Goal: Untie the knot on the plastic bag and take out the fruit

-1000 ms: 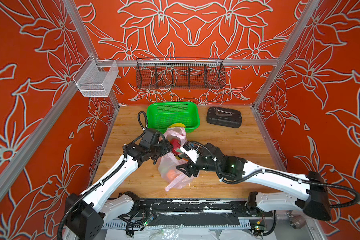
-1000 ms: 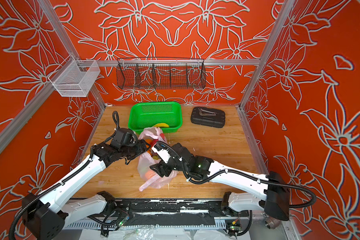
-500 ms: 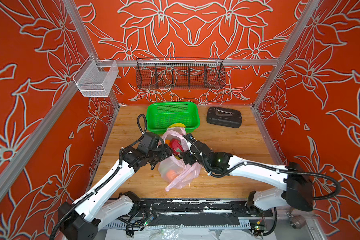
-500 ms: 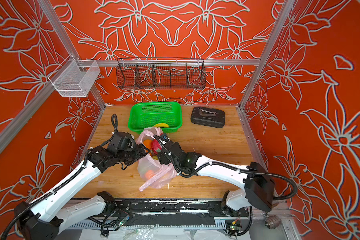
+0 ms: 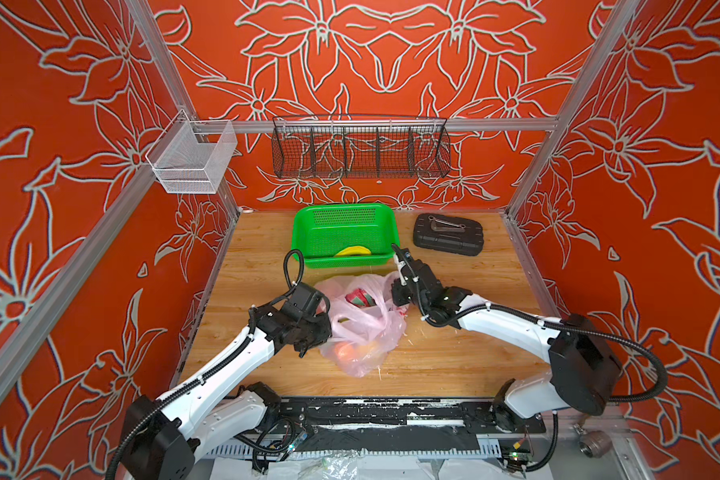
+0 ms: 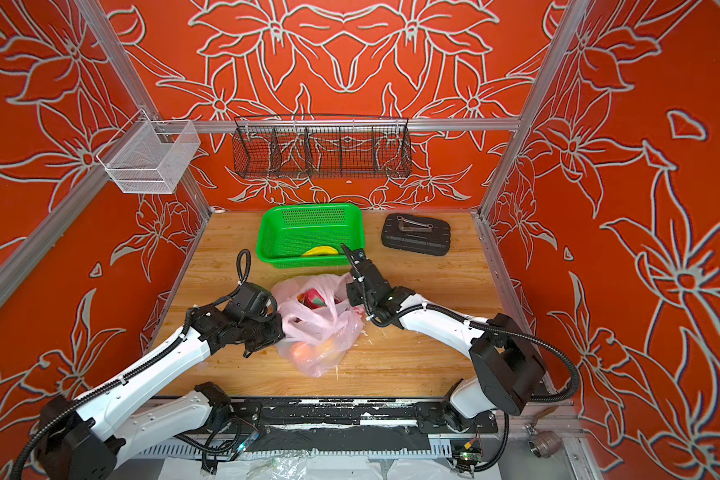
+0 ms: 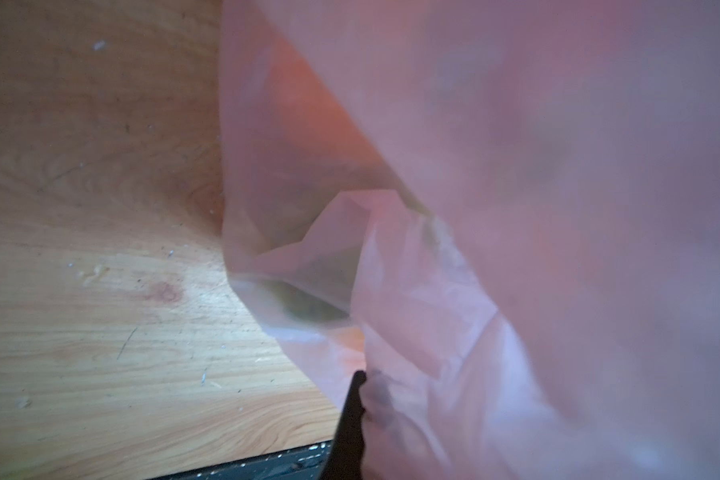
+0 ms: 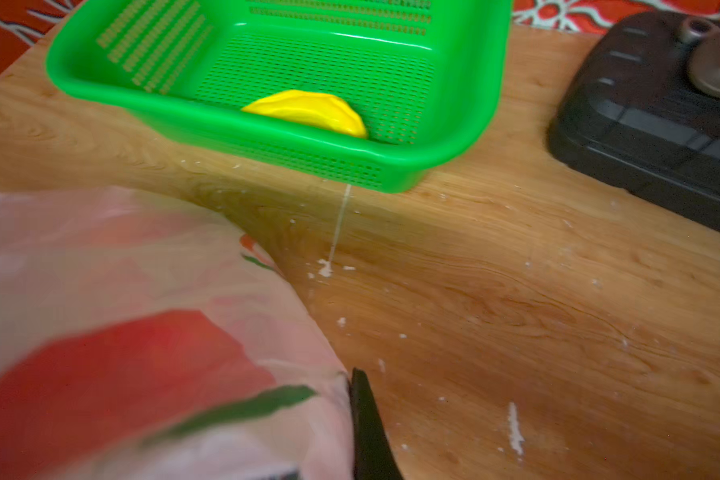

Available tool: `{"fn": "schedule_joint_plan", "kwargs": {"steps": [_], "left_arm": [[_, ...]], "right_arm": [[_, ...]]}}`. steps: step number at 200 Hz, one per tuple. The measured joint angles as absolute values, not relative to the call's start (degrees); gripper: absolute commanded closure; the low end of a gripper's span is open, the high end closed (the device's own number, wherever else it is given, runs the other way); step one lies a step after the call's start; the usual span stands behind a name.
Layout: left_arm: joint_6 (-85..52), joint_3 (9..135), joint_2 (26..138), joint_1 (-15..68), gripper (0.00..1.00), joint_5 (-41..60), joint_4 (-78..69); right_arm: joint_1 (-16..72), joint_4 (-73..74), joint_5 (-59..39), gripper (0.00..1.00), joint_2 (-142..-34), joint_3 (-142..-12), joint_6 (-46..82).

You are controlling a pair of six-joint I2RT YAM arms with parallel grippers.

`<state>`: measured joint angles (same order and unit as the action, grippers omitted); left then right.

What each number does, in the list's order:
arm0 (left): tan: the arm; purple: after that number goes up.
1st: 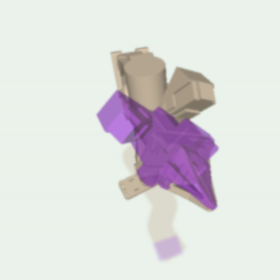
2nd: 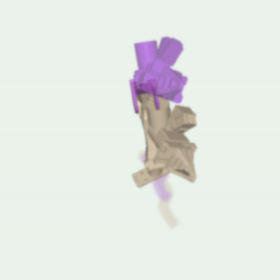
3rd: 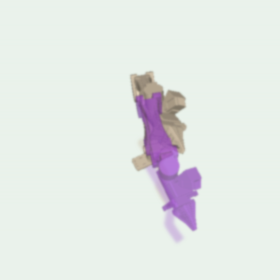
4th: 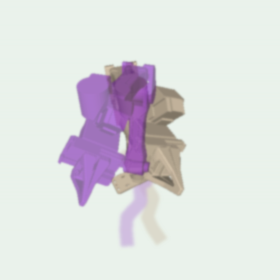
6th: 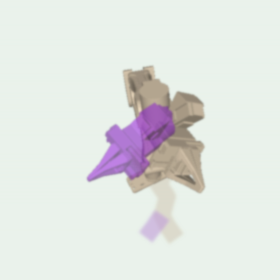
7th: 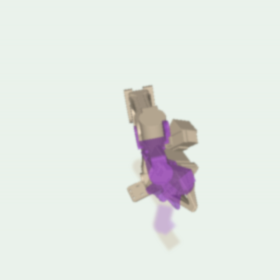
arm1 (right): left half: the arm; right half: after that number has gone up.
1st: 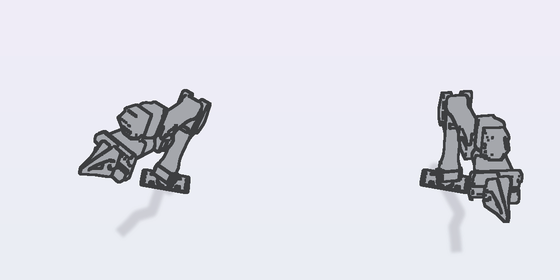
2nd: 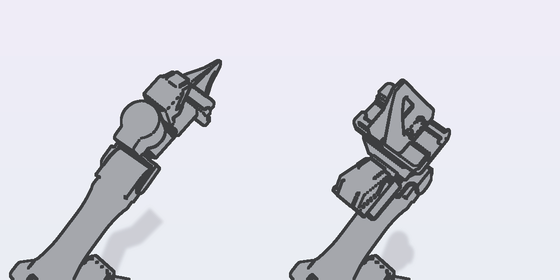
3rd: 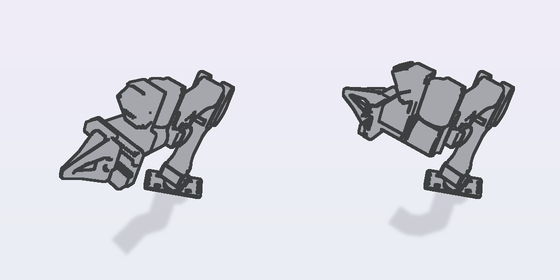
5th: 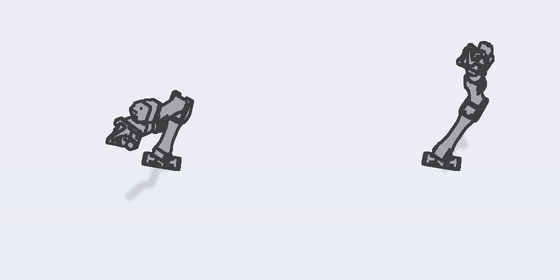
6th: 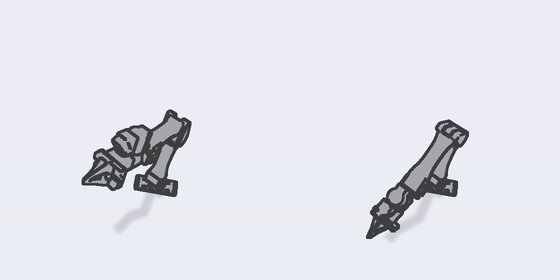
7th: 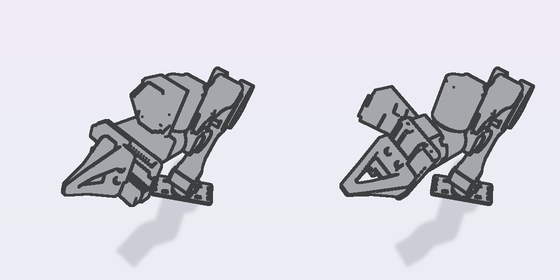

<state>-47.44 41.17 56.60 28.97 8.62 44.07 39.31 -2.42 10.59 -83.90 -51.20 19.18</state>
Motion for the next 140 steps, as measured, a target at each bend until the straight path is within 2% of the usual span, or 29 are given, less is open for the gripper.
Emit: {"fn": "schedule_joint_plan", "kwargs": {"steps": [22, 35, 53, 65, 71, 81, 93, 101, 116, 140], "left_arm": [[-47.53, 38.76, 54.19, 28.82, 1.0, 7.55, 44.8], [-47.57, 37.91, 53.08, 28.62, 1.0, 6.87, 44.95], [-47.59, 37.08, 51.33, 28.03, 1.0, 5.52, 45.39], [-47.59, 36.6, 49.8, 27.55, 1.0, 4.51, 45.87], [-47.57, 36.56, 48.9, 27.22, 0.92, 3.97, 46.28], [-47.29, 36.64, 47.53, 26.63, 0.71, 3.25, 46.76], [-46.89, 37.26, 46.26, 26.04, 0.48, 2.63, 47.64], [-45.93, 38.0, 45.76, 25.76, 0.37, 2.61, 47.88], [-43.86, 40.49, 45.56, 25.47, 0.26, 2.9, 47.9], [-38.24, 47.35, 46.28, 25.47, 0.21, 3.46, 46.5]], "right_arm": [[33.1, -3.01, 8.05, 0.88, -83.94, -50.19, 18.94], [30.74, -3.14, 7.11, 0.8, -83.94, -50.19, 18.68], [29.54, -3.38, 6.57, 0.71, -83.94, -50.19, 18.87], [29.54, -3.77, 6.48, 0.69, -83.94, -50.3, 18.76], [29.56, -4.1, 6.5, 0.69, -83.94, -50.43, 18.94], [29.69, -4.75, 6.59, 0.67, -83.94, -50.78, 19.22], [29.56, -5.48, 6.98, 0.62, -83.94, -51.29, 19.53], [29.43, -6.2, 7.01, 0.58, -83.94, -51.79, 19.75], [29.21, -7.46, 5.39, 0.46, -83.72, -52.97, 19.07], [29.04, -7.88, -0.38, 0.3, -80.4, -53.41, 18.98]]}}
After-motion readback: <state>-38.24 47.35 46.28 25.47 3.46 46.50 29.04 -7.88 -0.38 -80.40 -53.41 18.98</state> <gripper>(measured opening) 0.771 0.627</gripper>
